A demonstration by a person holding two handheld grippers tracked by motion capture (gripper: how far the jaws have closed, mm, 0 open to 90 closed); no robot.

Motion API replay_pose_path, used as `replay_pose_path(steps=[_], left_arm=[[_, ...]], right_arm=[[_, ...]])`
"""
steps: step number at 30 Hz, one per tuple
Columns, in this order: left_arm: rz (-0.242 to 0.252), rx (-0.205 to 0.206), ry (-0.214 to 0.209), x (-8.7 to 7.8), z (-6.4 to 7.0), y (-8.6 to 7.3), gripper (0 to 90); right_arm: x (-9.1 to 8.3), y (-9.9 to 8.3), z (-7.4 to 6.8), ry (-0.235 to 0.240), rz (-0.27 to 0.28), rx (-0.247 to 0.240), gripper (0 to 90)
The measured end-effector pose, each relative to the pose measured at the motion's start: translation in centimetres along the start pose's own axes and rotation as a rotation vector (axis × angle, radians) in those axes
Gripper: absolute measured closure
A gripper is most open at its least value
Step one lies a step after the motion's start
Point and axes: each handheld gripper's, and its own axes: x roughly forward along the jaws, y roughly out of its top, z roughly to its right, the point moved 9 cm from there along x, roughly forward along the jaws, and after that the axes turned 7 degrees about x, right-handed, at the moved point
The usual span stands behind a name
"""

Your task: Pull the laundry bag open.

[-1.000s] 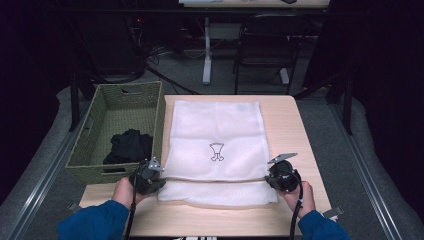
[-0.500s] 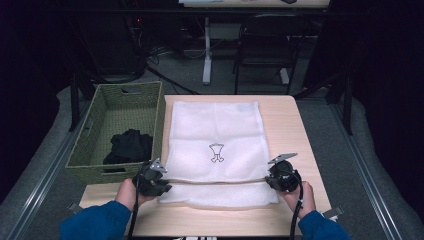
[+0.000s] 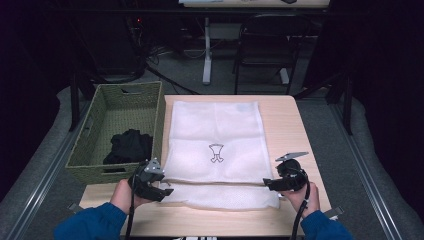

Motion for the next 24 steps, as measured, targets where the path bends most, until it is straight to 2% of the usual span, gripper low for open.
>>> replay_pose_path(steps=[2,6,8,12,15,18,22,24], left_arm=[[0.018,-0.007,-0.004,-0.7,0.2,0.0,29.0],[0.04,-0.025,0.021,-1.7,0.5,-0.2,15.9],[0.038,-0.022,0.019,-2.1,0.7,-0.4,13.3],[0.041,-0.033,0.015,-2.5,0.7,-0.8,9.0],[0.047,-0.036,-0.009,-2.3,0.6,-0.9,6.0],[0.044,-0.03,-0.012,-2.1,0.6,-1.0,3.7],[0.052,-0.012,-0.013,-2.0,0.6,-0.8,2.2],[0.057,-0.016,-0.014,-1.9,0.5,-0.7,1.0]], right_arm=[[-0.2,0.2,-0.1,0.012,0.015,-0.01,15.0],[-0.8,0.6,-1.0,0.023,0.031,-0.051,5.8],[-1.0,1.0,-1.5,0.029,0.052,-0.081,4.0],[-1.0,1.7,-2.7,0.036,0.061,-0.137,2.1],[-0.9,2.3,-3.7,0.048,0.065,-0.172,3.9],[-0.4,3.0,-4.7,0.061,0.058,-0.187,0.1],[0.3,3.6,-5.7,0.069,0.047,-0.214,0.0],[0.9,3.9,-6.3,0.067,0.038,-0.242,0.0]])
